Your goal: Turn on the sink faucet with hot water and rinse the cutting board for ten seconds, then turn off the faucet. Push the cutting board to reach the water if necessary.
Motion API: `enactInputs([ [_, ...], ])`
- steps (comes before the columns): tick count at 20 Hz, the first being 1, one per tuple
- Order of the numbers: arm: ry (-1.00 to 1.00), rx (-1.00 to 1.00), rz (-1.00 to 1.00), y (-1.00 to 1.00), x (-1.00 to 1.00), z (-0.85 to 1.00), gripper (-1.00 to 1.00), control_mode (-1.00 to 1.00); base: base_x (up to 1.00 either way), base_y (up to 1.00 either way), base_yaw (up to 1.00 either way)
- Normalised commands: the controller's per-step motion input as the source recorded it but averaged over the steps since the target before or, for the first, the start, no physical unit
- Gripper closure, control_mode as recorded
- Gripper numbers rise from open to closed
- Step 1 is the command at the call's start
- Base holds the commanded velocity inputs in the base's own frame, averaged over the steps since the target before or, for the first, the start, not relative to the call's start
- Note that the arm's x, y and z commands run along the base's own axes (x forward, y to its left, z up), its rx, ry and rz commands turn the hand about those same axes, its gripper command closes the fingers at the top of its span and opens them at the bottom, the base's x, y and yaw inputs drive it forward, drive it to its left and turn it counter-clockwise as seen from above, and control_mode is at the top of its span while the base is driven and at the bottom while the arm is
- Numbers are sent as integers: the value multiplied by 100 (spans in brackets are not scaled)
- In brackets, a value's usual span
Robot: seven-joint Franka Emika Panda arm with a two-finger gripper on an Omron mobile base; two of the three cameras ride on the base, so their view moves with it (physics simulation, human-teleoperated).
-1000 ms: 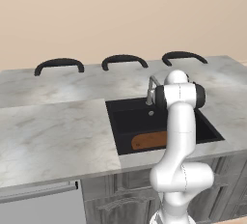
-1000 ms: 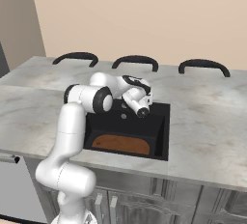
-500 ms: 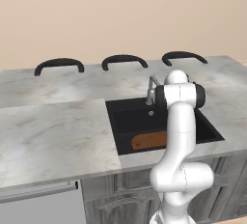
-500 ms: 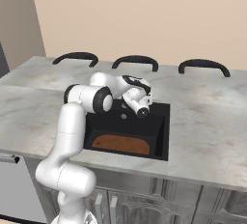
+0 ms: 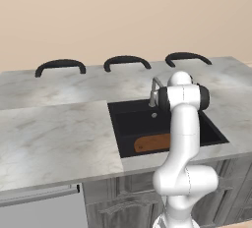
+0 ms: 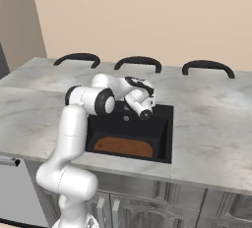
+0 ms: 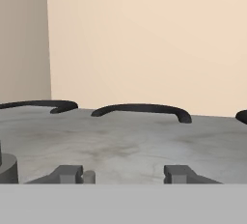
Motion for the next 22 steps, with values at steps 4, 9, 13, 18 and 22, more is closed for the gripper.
enactInputs([
  [4,0,0,0,0,0,0,100,-100,0,0,0],
  [9,0,0,0,0,0,0,100,-100,0,0,0],
  [13,0,0,0,0,0,0,100,-100,0,0,0],
  [18,0,0,0,0,0,0,100,-100,0,0,0],
  [22,0,0,0,0,0,0,100,-100,0,0,0],
])
